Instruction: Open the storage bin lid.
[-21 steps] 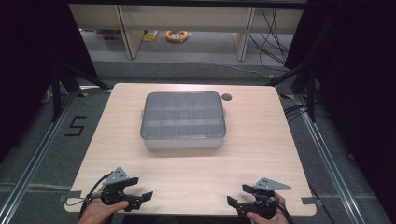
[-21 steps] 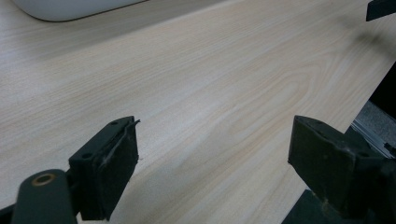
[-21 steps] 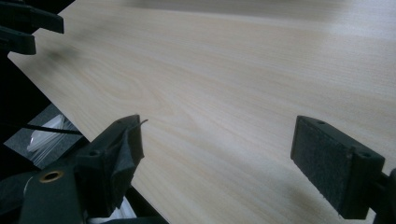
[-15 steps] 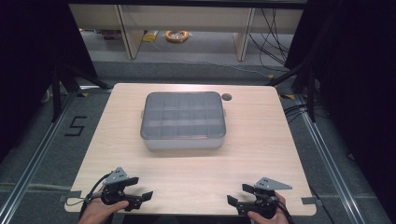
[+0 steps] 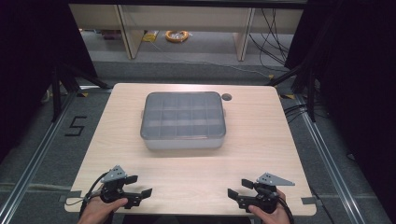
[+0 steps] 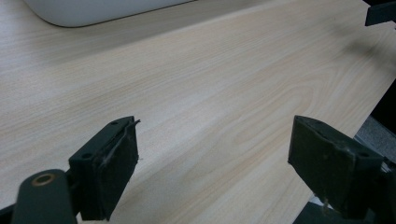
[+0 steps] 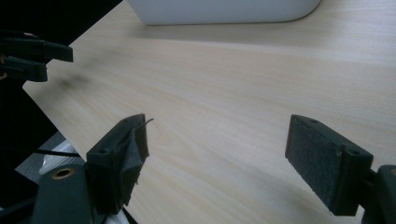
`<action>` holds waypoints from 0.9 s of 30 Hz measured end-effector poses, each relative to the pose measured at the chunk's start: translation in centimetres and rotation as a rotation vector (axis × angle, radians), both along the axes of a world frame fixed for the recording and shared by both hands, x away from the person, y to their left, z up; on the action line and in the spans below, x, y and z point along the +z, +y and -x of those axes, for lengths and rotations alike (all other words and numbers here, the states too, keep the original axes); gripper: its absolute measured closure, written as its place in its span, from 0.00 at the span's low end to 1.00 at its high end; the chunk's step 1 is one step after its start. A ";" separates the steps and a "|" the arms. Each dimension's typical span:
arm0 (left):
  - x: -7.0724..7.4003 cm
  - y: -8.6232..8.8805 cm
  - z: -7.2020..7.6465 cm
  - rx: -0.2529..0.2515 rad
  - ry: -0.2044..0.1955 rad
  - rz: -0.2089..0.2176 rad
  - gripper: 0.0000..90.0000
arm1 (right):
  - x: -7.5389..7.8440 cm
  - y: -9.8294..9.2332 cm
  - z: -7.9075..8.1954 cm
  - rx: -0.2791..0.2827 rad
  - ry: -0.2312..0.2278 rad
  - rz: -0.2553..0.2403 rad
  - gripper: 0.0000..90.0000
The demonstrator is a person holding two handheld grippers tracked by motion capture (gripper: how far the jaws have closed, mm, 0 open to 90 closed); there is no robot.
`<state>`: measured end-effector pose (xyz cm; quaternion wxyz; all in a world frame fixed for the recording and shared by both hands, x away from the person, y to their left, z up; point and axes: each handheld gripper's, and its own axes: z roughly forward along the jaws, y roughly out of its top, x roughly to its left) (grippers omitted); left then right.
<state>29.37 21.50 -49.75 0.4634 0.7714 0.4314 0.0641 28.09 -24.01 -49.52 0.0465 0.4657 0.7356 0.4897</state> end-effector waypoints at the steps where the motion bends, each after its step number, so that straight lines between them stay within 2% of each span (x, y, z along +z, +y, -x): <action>1: 0.0 0.0 0.0 0.004 0.000 0.006 0.17 | 0.0 0.0 -0.2 -0.002 -0.016 -0.008 0.25; 2: 0.0 0.0 -0.1 0.002 -0.002 0.004 0.17 | 0.2 0.1 -0.3 -0.016 0.008 -0.018 0.25; 3: 0.0 0.0 -0.2 0.008 0.001 0.006 0.17 | 0.1 0.1 -0.4 -0.013 -0.013 -0.027 0.25; 4: 0.0 0.0 -0.2 0.008 0.001 0.006 0.17 | 0.1 0.1 -0.4 -0.013 -0.013 -0.027 0.25; 6: -0.1 -0.1 -0.3 0.014 0.002 0.003 0.17 | 0.3 0.1 -0.6 -0.023 0.012 -0.028 0.25; 7: -0.1 -0.3 -0.3 0.015 0.001 0.002 0.17 | 0.1 -0.1 -1.1 -0.008 -0.026 -0.021 0.25; 9: 0.0 -0.4 -0.3 0.007 -0.002 -0.001 0.17 | 0.0 -0.3 -1.4 -0.007 -0.008 -0.021 0.25; 10: 0.0 -0.5 -0.4 0.003 -0.007 0.004 0.17 | 0.0 -0.3 -1.8 -0.010 -0.019 -0.051 0.25; 13: 0.1 -0.4 -0.6 0.014 -0.006 0.013 0.17 | 0.1 -0.5 -2.2 -0.020 -0.022 -0.025 0.25; 15: 0.3 -0.2 -0.9 0.030 -0.001 0.024 0.17 | 0.2 -0.6 -2.6 -0.023 -0.025 -0.032 0.26; 16: 0.3 -0.1 -1.1 0.040 0.001 0.036 0.17 | 0.4 -0.6 -2.7 -0.036 -0.003 -0.039 0.26; 17: 0.3 0.0 -1.3 0.048 0.006 0.039 0.17 | 0.4 -0.8 -3.1 -0.027 -0.019 -0.039 0.26; 18: 0.4 0.2 -1.5 0.055 0.003 0.044 0.17 | 0.4 -0.7 -3.3 -0.031 0.000 -0.064 0.26; 19: 0.5 0.3 -1.8 0.062 0.001 0.043 0.17 | 0.5 -0.8 -3.7 -0.038 -0.014 -0.056 0.26; 21: 0.7 0.5 -2.2 0.091 -0.015 0.045 0.17 | 0.7 -0.6 -4.2 -0.043 -0.002 -0.085 0.26; 22: 0.8 0.7 -2.4 0.089 -0.009 0.047 0.17 | 0.7 -0.6 -4.6 -0.041 -0.025 -0.068 0.26; 23: 0.9 0.8 -2.6 0.089 0.001 0.044 0.17 | 0.8 -0.5 -4.9 -0.040 -0.022 -0.070 0.26; 25: 1.1 0.8 -2.9 0.098 0.004 0.069 0.17 | 1.1 -0.5 -5.3 -0.040 -0.024 -0.077 0.26; 26: 1.1 0.9 -3.1 0.105 0.002 0.074 0.17 | 1.3 -0.3 -5.4 -0.051 -0.011 -0.091 0.26; 27: 1.3 1.0 -3.3 0.114 0.007 0.077 0.17 | 1.4 -0.5 -5.8 -0.040 -0.037 -0.086 0.26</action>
